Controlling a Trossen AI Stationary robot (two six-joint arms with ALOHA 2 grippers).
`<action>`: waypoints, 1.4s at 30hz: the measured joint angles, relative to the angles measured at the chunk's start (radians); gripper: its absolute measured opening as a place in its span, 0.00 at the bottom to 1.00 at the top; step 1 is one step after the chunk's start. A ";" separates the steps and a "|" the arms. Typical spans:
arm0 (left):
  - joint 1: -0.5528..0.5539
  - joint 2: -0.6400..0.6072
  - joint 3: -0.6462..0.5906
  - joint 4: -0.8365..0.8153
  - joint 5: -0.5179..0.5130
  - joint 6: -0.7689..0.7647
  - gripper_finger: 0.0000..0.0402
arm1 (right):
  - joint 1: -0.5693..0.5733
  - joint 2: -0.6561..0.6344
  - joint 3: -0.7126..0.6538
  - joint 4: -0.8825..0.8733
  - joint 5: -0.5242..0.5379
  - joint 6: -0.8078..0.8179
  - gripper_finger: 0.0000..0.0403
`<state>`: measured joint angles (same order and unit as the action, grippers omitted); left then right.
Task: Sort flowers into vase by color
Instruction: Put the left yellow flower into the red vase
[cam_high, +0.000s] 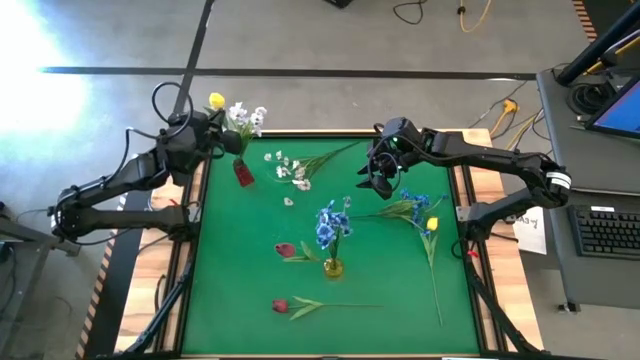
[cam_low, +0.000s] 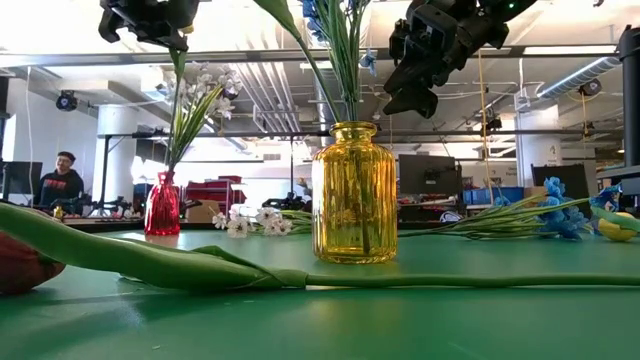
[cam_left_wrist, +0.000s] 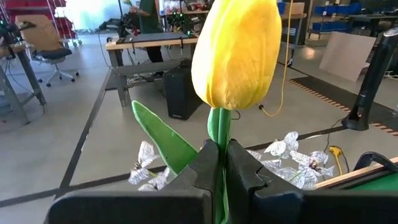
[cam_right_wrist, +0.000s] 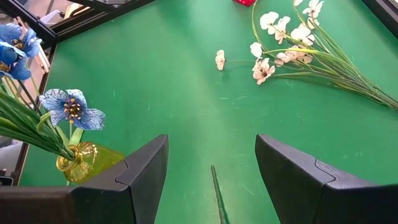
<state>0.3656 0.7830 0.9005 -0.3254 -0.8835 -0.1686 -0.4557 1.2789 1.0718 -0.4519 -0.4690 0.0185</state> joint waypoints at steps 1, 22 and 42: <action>0.000 0.005 -0.001 -0.006 0.000 -0.008 0.00 | 0.000 0.000 0.000 0.000 0.000 0.000 0.58; 0.000 0.054 -0.007 -0.015 0.000 -0.033 0.00 | 0.000 0.000 0.000 0.000 0.000 0.000 0.58; 0.000 0.055 -0.007 -0.098 0.001 -0.118 0.08 | 0.000 0.000 0.000 0.000 0.000 0.009 0.58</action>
<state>0.3656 0.8383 0.8936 -0.4238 -0.8824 -0.2864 -0.4557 1.2789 1.0718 -0.4519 -0.4694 0.0278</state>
